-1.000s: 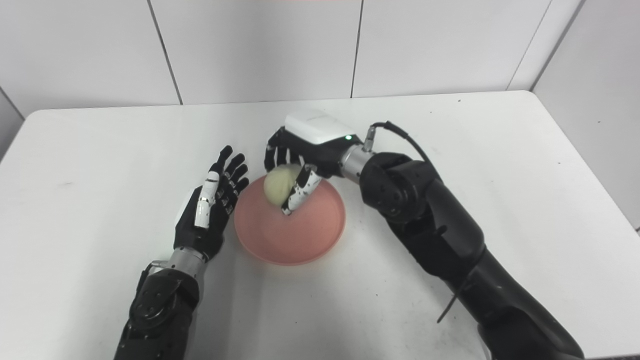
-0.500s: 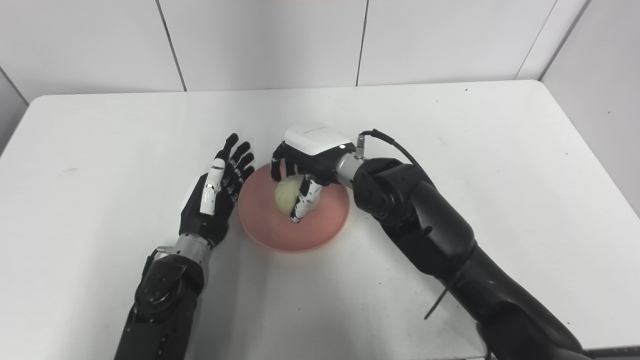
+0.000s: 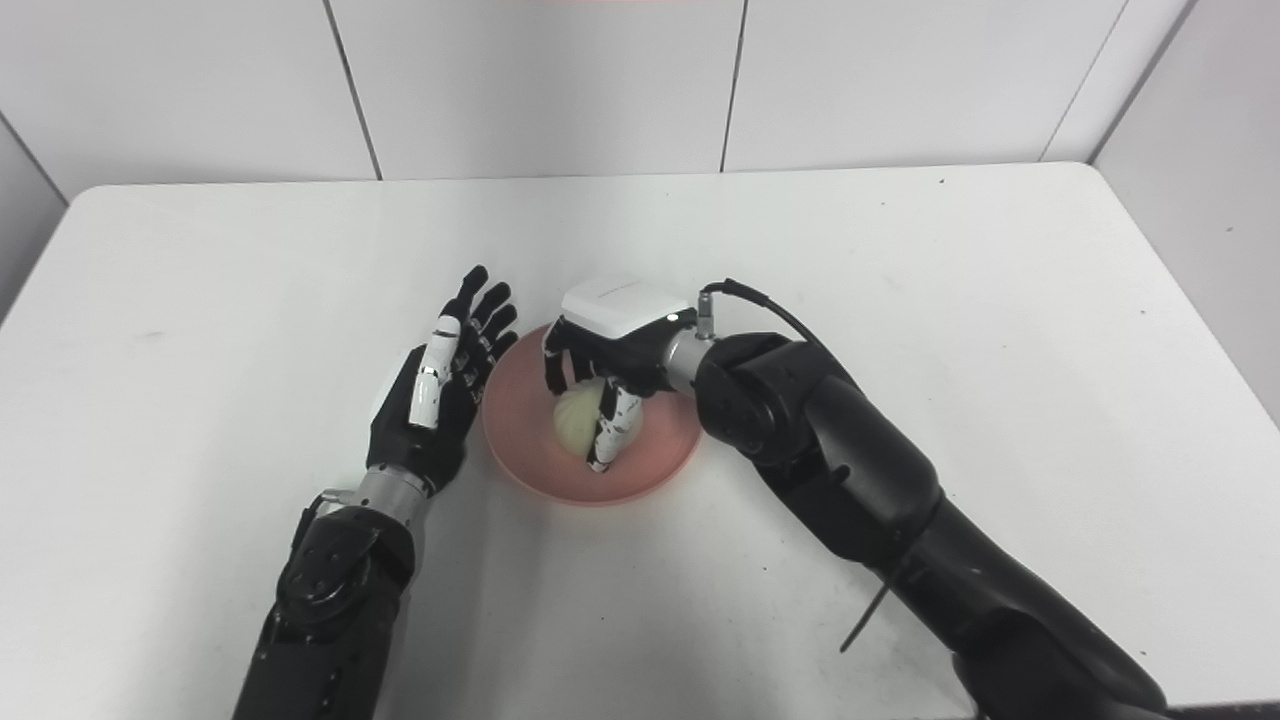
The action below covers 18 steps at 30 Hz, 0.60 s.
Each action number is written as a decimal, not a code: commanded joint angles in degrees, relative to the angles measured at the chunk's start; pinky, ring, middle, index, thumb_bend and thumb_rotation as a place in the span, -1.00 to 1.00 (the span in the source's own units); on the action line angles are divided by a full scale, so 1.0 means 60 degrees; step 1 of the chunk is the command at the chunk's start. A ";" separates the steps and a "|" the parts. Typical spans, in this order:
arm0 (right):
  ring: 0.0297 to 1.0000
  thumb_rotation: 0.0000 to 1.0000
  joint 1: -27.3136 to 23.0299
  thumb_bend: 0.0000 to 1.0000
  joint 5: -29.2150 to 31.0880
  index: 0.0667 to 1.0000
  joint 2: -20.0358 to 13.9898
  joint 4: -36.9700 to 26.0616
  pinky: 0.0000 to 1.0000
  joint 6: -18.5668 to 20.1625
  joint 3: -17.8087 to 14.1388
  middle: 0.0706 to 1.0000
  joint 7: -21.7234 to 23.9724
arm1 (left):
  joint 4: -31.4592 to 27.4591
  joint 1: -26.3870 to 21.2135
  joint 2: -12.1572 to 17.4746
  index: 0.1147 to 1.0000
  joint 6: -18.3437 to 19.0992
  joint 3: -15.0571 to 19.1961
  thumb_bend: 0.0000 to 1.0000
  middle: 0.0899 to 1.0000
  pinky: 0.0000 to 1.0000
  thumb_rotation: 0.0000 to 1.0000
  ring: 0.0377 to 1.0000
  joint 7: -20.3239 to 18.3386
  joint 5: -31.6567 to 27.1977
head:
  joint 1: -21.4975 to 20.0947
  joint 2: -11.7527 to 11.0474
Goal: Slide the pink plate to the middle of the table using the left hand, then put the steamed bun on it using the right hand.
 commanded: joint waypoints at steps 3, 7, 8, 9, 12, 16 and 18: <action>0.34 -0.53 -0.0458 0.26 -0.0120 0.35 -0.0096 -0.0533 0.22 -0.0073 -0.0113 0.37 0.0539 | 0.0326 0.0341 0.0043 0.96 0.0657 -0.0077 -0.26 0.96 0.94 1.00 0.96 0.0119 0.0172 | -0.0010 0.0001; 0.46 -0.14 -0.0414 0.44 -0.0124 0.49 0.0001 -0.0836 0.32 0.0092 -0.0338 0.52 0.0730 | 0.0312 0.0340 0.0038 0.96 0.0692 -0.0081 -0.26 0.96 0.93 1.00 0.95 0.0151 0.0195 | -0.0010 0.0001; 0.47 -0.11 -0.0424 0.46 -0.0169 0.49 0.0008 -0.0942 0.32 0.0133 -0.0364 0.53 0.0827 | 0.0310 0.0341 0.0038 0.96 0.0673 -0.0083 -0.25 0.96 0.92 1.00 0.95 0.0150 0.0200 | -0.0020 -0.0005; 0.49 -0.04 -0.0431 0.49 -0.0206 0.50 0.0015 -0.1008 0.35 0.0154 -0.0382 0.55 0.0902 | 0.0310 0.0342 0.0037 0.96 0.0655 -0.0084 -0.26 0.96 0.91 1.00 0.95 0.0147 0.0203 | -0.0018 -0.0005; 0.55 0.16 -0.0539 0.58 -0.0383 0.54 -0.0022 -0.1306 0.40 0.0281 -0.0357 0.60 0.1433 | 0.0275 0.0352 0.0035 0.97 0.0684 -0.0077 -0.26 0.97 0.90 1.00 0.95 0.0113 0.0150 | -0.0002 -0.0006; 0.62 0.36 -0.0616 0.67 -0.0502 0.60 0.0024 -0.1652 0.44 0.0524 -0.0445 0.66 0.2047 | 0.0216 0.0354 0.0054 0.97 0.0761 -0.0100 -0.24 0.97 0.92 1.00 0.96 0.0116 0.0180 | -0.0010 -0.0001; 0.64 0.38 -0.0664 0.70 -0.0556 0.61 0.0029 -0.1826 0.45 0.0580 -0.0487 0.66 0.2267 | 0.0184 0.0353 0.0045 0.96 0.0839 -0.0089 -0.25 0.96 0.94 1.00 0.96 0.0131 0.0164 | -0.0012 -0.0001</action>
